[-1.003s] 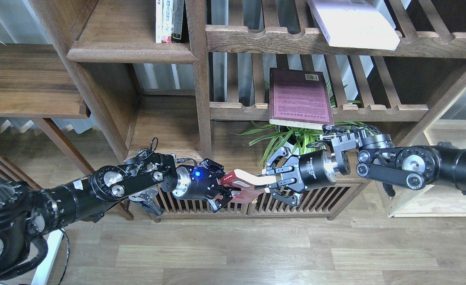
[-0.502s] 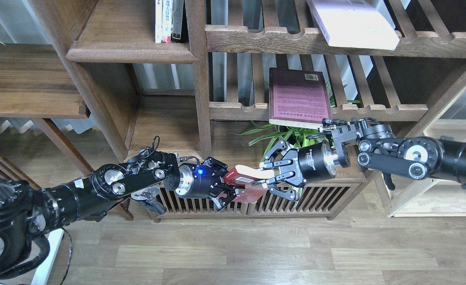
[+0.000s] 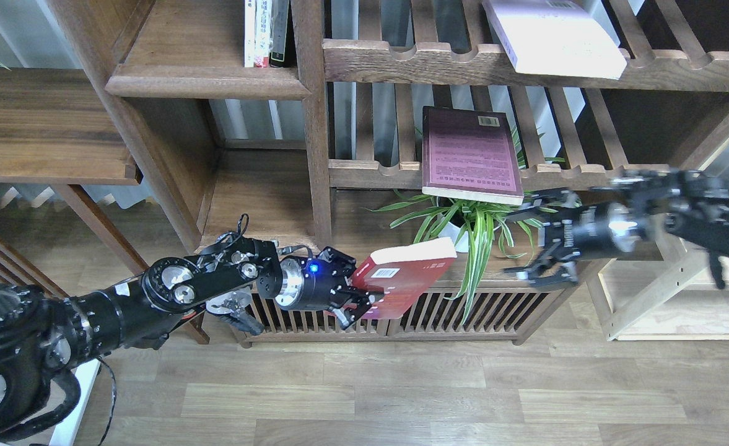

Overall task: Organize books on shelf
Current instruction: 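Lift the red book with the left gripper and release the right gripper, then carry the red book upward with the left gripper toward the top shelf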

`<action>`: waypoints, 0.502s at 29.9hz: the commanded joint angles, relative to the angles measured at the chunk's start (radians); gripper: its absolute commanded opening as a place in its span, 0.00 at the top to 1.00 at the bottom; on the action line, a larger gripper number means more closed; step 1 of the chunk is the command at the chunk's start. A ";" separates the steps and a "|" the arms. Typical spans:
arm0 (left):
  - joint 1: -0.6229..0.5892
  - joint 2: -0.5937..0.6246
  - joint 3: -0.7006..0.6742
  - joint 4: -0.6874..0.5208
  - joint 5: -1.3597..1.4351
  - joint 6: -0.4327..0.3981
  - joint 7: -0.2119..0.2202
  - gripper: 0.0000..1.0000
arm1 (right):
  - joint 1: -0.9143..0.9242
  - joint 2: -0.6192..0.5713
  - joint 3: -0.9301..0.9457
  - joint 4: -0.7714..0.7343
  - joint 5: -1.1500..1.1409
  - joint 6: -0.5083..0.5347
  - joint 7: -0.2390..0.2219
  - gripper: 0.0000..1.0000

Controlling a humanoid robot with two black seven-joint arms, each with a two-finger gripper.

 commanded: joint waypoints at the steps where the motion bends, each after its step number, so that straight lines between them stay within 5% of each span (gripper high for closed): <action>1: 0.000 0.000 -0.035 -0.023 0.000 0.000 -0.007 1.00 | -0.061 -0.086 0.019 -0.020 0.002 0.000 0.000 0.00; 15: 0.032 0.219 -0.104 -0.262 -0.008 -0.009 -0.009 1.00 | -0.374 -0.168 0.203 -0.361 0.094 0.000 0.000 0.00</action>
